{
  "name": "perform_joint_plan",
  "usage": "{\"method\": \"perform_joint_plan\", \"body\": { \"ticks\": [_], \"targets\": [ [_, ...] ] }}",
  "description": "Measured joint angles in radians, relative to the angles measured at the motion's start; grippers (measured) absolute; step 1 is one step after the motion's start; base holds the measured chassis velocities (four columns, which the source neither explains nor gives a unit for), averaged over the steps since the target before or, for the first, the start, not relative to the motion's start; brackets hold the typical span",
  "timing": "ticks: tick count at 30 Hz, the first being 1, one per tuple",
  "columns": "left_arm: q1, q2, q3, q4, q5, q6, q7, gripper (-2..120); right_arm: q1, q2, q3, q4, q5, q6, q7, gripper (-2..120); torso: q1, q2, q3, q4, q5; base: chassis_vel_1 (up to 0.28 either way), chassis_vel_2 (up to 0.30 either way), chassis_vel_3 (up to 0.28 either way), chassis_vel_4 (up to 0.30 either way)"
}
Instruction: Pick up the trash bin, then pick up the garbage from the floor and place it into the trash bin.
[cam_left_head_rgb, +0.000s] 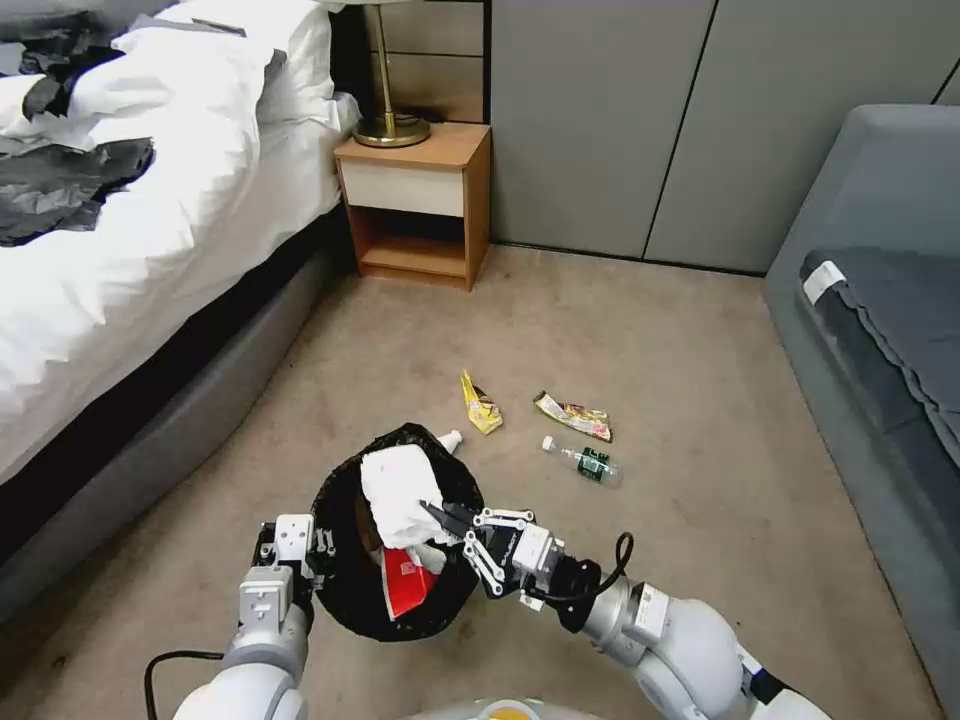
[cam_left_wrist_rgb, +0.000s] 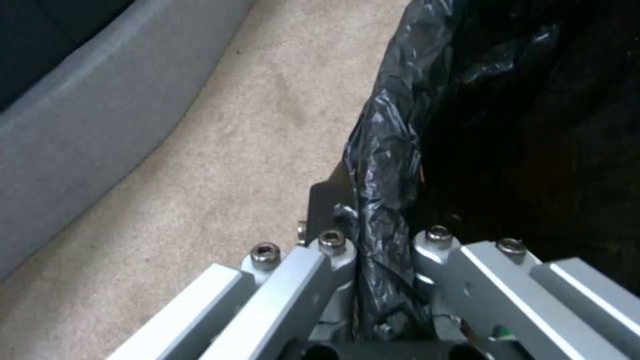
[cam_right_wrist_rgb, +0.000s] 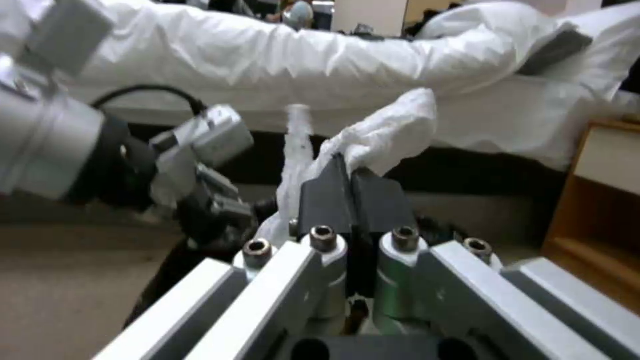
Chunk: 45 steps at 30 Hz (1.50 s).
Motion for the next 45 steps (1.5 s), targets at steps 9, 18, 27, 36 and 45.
{"method": "perform_joint_plan", "body": {
  "ticks": [9, 18, 27, 36, 45],
  "targets": [
    [0.003, 0.004, 0.0, 0.0, 0.0, 0.0, 0.0, 3, 0.069, 0.049, -0.057, -0.14, -0.009, -0.013, 0.052, 0, 0.0, 0.0, 0.0, 0.0, 0.0, 0.0, 0.0, 0.0, 0.0],
    [0.0, 0.001, 0.003, -0.001, 0.0, 0.003, 0.001, 3, 0.112, 0.046, -0.124, -0.165, -0.028, -0.057, 0.104, 32, 0.0, 0.0, 0.0, 0.0, 0.0, 0.0, 0.0, 0.0, 0.0],
    [-0.002, -0.003, 0.009, -0.001, 0.001, 0.005, 0.001, 3, 0.11, 0.03, -0.134, -0.148, -0.029, -0.068, 0.13, 60, 0.0, 0.0, 0.0, 0.0, -0.0001, 0.0, 0.0, 0.0, 0.0],
    [-0.007, 0.0, 0.007, 0.004, 0.001, 0.008, 0.001, 3, 0.088, 0.015, -0.118, -0.09, -0.042, -0.06, 0.139, 96, 0.0, 0.0, 0.0, 0.0, 0.0, 0.0, 0.0, 0.0, 0.0],
    [-0.016, 0.002, 0.004, 0.02, 0.0, 0.008, 0.001, 3, 0.024, 0.03, -0.013, 0.135, -0.071, -0.047, 0.284, 112, 0.0, 0.0, 0.0, 0.0001, 0.0, 0.0, 0.0, 0.0, 0.0]
  ]
}}
